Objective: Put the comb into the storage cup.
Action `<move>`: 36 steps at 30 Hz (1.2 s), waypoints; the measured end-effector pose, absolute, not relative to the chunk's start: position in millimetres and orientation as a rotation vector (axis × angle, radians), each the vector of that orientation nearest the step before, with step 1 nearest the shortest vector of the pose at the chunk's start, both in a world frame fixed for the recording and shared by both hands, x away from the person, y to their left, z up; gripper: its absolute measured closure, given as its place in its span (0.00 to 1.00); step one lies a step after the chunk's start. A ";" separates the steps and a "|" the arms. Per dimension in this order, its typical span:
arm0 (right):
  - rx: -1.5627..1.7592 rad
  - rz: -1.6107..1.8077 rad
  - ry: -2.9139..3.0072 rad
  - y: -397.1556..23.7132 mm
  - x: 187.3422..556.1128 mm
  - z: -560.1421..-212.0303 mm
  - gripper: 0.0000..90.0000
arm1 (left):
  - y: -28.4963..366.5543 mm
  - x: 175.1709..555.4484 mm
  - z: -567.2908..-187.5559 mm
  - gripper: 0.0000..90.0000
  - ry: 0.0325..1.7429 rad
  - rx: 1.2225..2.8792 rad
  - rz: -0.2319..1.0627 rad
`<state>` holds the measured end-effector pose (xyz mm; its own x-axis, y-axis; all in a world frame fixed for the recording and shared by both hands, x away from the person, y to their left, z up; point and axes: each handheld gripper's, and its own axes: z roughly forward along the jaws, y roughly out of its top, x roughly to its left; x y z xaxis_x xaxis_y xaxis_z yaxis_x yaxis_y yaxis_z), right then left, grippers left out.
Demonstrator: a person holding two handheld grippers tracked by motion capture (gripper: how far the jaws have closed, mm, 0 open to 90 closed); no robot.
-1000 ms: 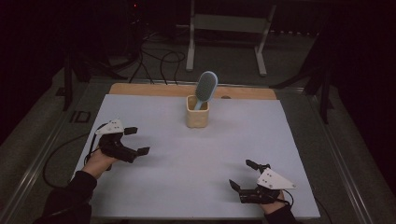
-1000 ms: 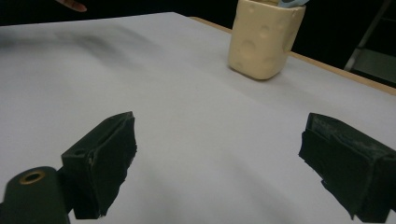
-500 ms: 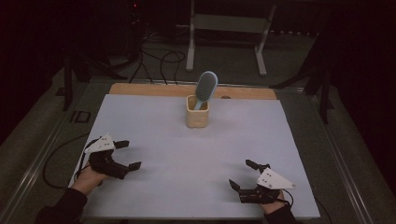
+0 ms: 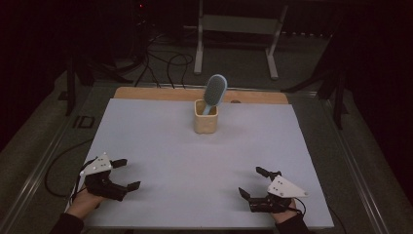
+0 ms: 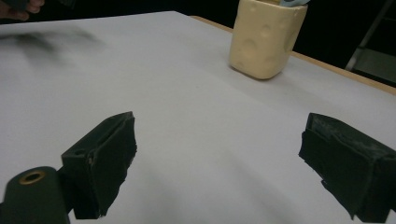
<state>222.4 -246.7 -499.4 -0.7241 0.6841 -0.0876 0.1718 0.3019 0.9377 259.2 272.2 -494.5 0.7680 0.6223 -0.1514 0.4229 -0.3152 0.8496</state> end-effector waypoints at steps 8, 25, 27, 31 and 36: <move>0.754 1.420 2.096 -246.6 222.7 -499.5 0.11 | 280.4 245.1 -504.2 0.00 0.835 1.964 0.260; 0.758 1.419 2.097 -246.9 222.2 -499.2 0.11 | 296.9 225.3 -515.4 0.00 0.950 1.930 0.331; 0.752 1.418 2.098 -246.7 222.1 -499.2 0.11 | 297.9 225.1 -516.1 0.00 0.960 1.918 0.332; 0.749 1.421 2.098 -246.5 221.3 -498.7 0.11 | 296.8 225.1 -517.4 0.00 0.971 1.920 0.364; 0.739 1.420 2.106 -245.8 221.8 -499.3 0.11 | 297.1 224.0 -518.8 0.00 1.010 1.897 0.415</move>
<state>221.8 -245.8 -499.3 -0.7325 0.6738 -0.0974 0.1622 0.3116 0.9363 224.0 297.1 -518.8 0.6066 0.7865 -0.1163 0.4772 -0.2432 0.8445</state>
